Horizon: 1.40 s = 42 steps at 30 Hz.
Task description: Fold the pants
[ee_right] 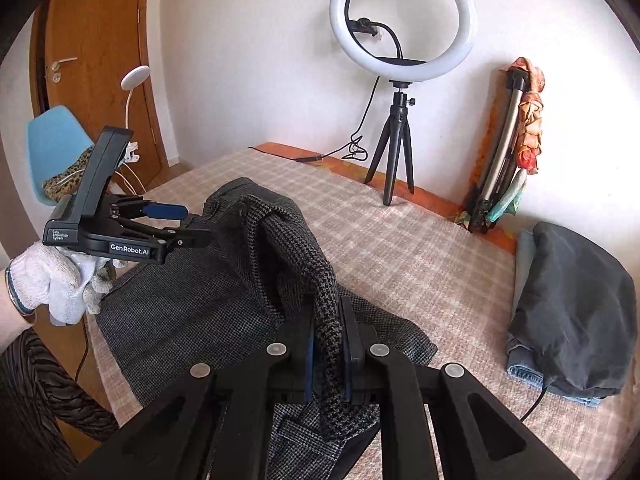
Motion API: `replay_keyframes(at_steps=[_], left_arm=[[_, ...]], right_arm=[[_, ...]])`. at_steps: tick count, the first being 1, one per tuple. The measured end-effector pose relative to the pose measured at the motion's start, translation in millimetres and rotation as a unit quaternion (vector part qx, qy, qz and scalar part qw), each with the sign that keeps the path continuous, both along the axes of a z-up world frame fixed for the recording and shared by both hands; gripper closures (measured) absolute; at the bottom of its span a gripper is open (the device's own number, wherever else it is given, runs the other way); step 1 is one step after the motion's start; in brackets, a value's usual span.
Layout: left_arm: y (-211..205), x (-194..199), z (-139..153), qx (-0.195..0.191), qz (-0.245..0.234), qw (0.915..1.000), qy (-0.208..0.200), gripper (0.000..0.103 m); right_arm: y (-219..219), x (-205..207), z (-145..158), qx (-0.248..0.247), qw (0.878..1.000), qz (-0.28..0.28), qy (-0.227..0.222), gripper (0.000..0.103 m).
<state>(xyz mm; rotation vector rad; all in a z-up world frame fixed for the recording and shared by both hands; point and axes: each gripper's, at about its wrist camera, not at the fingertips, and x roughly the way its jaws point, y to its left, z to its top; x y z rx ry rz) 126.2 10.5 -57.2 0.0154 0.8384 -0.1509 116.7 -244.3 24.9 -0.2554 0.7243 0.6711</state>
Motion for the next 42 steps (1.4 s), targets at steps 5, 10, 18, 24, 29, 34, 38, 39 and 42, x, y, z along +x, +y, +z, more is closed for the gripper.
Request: replay_keyframes(at_steps=[5, 10, 18, 24, 29, 34, 38, 39, 42], left_arm=[[2, 20, -12, 0.037, 0.019, 0.9991, 0.0, 0.026], [-12, 36, -26, 0.127, 0.036, 0.9911, -0.021, 0.046], [13, 33, -11, 0.048, 0.052, 0.9963, -0.048, 0.098], [19, -17, 15, 0.077, 0.03, 0.9931, -0.083, 0.099], [18, -80, 11, 0.123, -0.003, 0.9889, -0.083, 0.099], [11, -124, -14, 0.14, -0.042, 0.9883, -0.044, 0.098], [1, -145, -32, 0.178, -0.071, 0.9809, -0.033, 0.099], [0, -149, -33, 0.181, -0.074, 0.9802, -0.033, 0.099], [1, -153, -32, 0.218, -0.071, 0.9722, -0.045, 0.097]], right_arm=[[3, -7, 5, 0.004, 1.0, 0.006, -0.001, 0.095], [3, -12, 5, 0.002, 1.0, 0.011, 0.001, 0.095], [4, -23, 0, -0.022, 0.999, 0.021, -0.01, 0.095], [6, -39, -3, -0.044, 0.998, 0.036, -0.024, 0.095], [9, -65, -15, -0.074, 0.995, 0.062, -0.034, 0.095], [14, -95, -36, -0.132, 0.986, 0.084, -0.051, 0.095], [13, -108, -52, -0.166, 0.981, 0.09, -0.054, 0.095], [14, -111, -56, -0.176, 0.979, 0.09, -0.058, 0.095], [18, -113, -65, -0.2, 0.973, 0.09, -0.067, 0.095]])
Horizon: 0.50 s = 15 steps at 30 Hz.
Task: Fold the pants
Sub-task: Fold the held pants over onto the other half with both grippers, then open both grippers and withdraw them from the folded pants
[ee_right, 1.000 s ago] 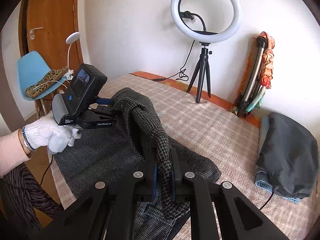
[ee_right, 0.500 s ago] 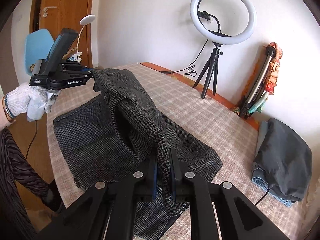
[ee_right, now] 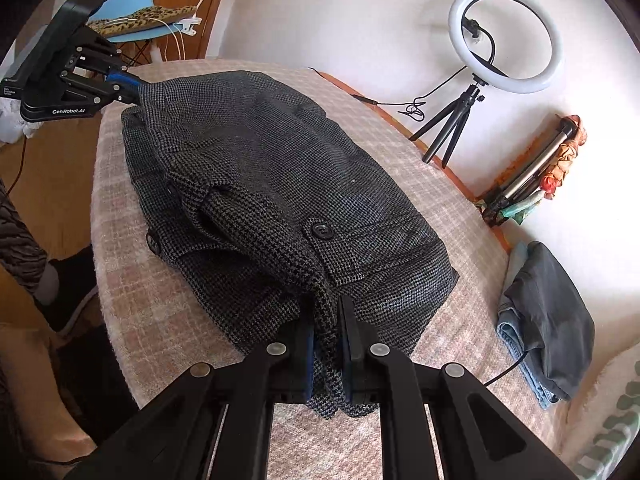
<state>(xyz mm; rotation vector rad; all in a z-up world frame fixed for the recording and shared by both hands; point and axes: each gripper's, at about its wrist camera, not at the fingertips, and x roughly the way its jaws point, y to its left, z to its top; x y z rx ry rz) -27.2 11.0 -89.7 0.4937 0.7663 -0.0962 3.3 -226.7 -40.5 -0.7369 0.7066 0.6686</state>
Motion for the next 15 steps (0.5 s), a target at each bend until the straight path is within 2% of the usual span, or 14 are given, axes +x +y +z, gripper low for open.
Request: replay_keyframes(at_steps=[1, 4, 7, 10, 12, 15], left_arm=[[2, 0, 1, 0.014, 0.004, 0.9999, -0.007, 0.094], [19, 2, 9, 0.001, 0.029, 0.9995, -0.01, 0.093], [37, -3, 12, 0.016, 0.063, 0.9977, -0.022, 0.093], [58, -10, 15, 0.003, 0.094, 0.9953, -0.027, 0.093], [71, -12, 15, -0.027, 0.107, 0.9937, -0.018, 0.093], [77, -12, 13, -0.102, 0.1, 0.9897, 0.008, 0.09]], right_arm=[[0, 0, 0, 0.001, 1.0, -0.002, 0.001, 0.095], [2, 4, 6, 0.011, 1.0, -0.007, 0.001, 0.095], [4, 4, 10, 0.008, 1.0, -0.01, -0.01, 0.095], [4, 4, 8, 0.009, 1.0, -0.011, -0.004, 0.095], [6, 2, 4, -0.003, 1.0, -0.008, -0.004, 0.095], [11, -1, 0, -0.028, 1.0, -0.001, 0.004, 0.093]])
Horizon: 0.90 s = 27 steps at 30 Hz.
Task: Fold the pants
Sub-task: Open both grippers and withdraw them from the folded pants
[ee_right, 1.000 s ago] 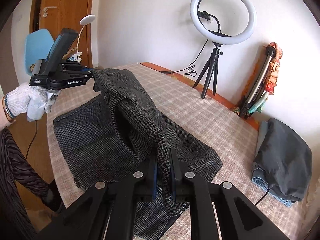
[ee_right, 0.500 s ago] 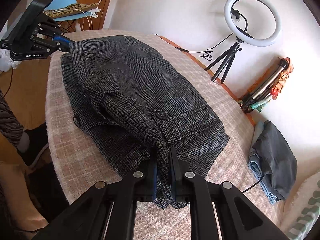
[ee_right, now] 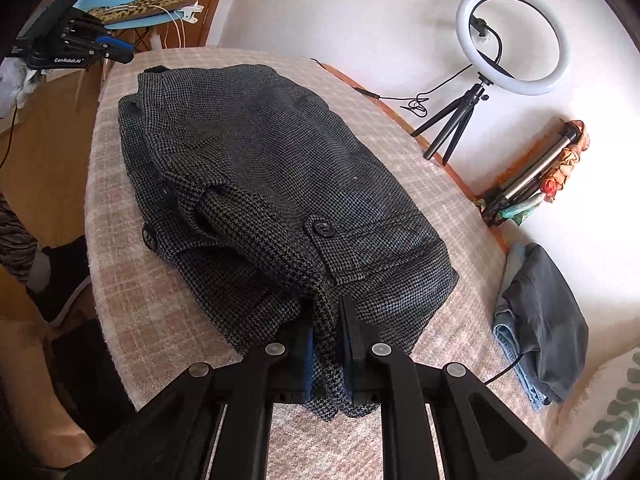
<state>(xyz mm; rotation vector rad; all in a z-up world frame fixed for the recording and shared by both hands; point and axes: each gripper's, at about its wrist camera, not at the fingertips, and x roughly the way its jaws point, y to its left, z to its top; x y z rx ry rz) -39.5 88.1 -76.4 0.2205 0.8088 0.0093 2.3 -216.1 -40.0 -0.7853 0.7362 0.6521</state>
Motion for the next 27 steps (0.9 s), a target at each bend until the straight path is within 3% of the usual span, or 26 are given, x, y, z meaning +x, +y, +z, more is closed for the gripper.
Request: replay_keyframes(at_steps=[3, 7, 9, 12, 15, 18, 19, 22, 27], left_arm=[[0, 1, 0, -0.056, -0.016, 0.9982, 0.012, 0.082], [-6, 7, -4, -0.086, -0.036, 0.9952, 0.031, 0.074], [-16, 8, -11, -0.076, -0.05, 0.9951, 0.04, 0.069], [-23, 12, -23, -0.07, -0.055, 0.9946, 0.053, 0.062], [-21, 20, -36, -0.044, -0.024, 0.9975, 0.051, 0.061], [-12, 27, -38, -0.058, -0.006, 0.9972, 0.046, 0.062], [-11, 28, -37, -0.06, -0.007, 0.9973, 0.042, 0.062], [-12, 30, -31, -0.049, -0.012, 0.9985, 0.02, 0.089], [-8, 27, -11, -0.038, -0.019, 0.999, -0.012, 0.091]], right_arm=[[-6, 0, 11, 0.013, 1.0, -0.006, 0.017, 0.075], [-12, -10, 48, 0.084, 0.996, -0.007, 0.035, 0.072], [-6, -16, 64, 0.122, 0.991, 0.005, 0.05, 0.071], [15, -25, 69, 0.131, 0.99, 0.027, 0.054, 0.068], [29, -25, 59, 0.123, 0.99, 0.027, 0.056, 0.067], [31, -14, 41, 0.117, 0.99, 0.01, 0.081, 0.067], [30, -11, 34, 0.111, 0.99, 0.006, 0.089, 0.067], [24, 0, 13, 0.092, 0.99, -0.018, 0.108, 0.068], [14, 11, -4, 0.083, 0.986, -0.041, 0.135, 0.068]])
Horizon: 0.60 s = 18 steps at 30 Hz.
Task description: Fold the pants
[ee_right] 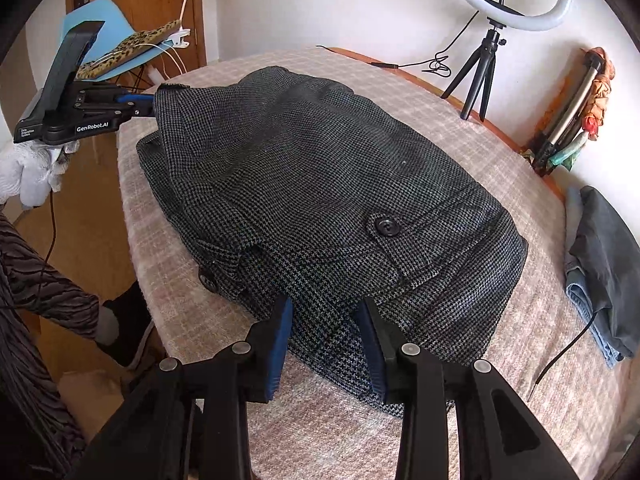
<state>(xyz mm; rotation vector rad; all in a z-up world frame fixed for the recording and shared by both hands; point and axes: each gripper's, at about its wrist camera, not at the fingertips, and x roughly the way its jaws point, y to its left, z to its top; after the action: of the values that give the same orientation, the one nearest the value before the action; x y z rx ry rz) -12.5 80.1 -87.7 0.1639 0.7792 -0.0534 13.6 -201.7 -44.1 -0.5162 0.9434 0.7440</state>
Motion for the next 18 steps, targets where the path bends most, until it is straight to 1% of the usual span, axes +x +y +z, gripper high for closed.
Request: replay_keyframes(at_steps=[2, 4, 6, 7, 9, 10, 11, 13, 15, 18], left_arm=[[3, -6, 3, 0.016, -0.004, 0.9998, -0.007, 0.091], [7, -10, 2, 0.021, -0.002, 0.9998, 0.0, 0.091], [11, -10, -2, 0.012, 0.001, 0.9998, 0.014, 0.089], [13, -9, -3, 0.014, 0.009, 0.9997, 0.019, 0.088], [22, -9, -5, 0.004, 0.013, 0.9991, 0.039, 0.088], [27, -11, -4, 0.004, 0.022, 0.9989, 0.04, 0.088], [33, -14, -1, 0.006, 0.035, 0.9988, 0.033, 0.088], [50, -19, 8, -0.004, 0.063, 0.9978, 0.018, 0.088], [67, -21, 21, -0.028, 0.091, 0.9955, 0.001, 0.088], [85, -22, 41, -0.061, 0.115, 0.991, -0.03, 0.088]], right_arm=[[-2, -1, 1, 0.001, 1.0, -0.002, -0.004, 0.068], [0, -5, 8, 0.013, 1.0, 0.001, -0.012, 0.068], [12, -13, 20, 0.025, 0.999, 0.022, -0.024, 0.068], [20, -16, 26, 0.03, 0.998, 0.036, -0.029, 0.068], [41, -21, 36, 0.038, 0.997, 0.063, -0.033, 0.068], [51, -22, 40, 0.042, 0.996, 0.075, -0.035, 0.068], [62, -22, 45, 0.049, 0.995, 0.084, -0.039, 0.068], [82, -19, 50, 0.062, 0.992, 0.098, -0.042, 0.068], [109, -17, 51, 0.07, 0.99, 0.11, -0.045, 0.068], [151, -17, 41, 0.082, 0.987, 0.138, -0.022, 0.068]])
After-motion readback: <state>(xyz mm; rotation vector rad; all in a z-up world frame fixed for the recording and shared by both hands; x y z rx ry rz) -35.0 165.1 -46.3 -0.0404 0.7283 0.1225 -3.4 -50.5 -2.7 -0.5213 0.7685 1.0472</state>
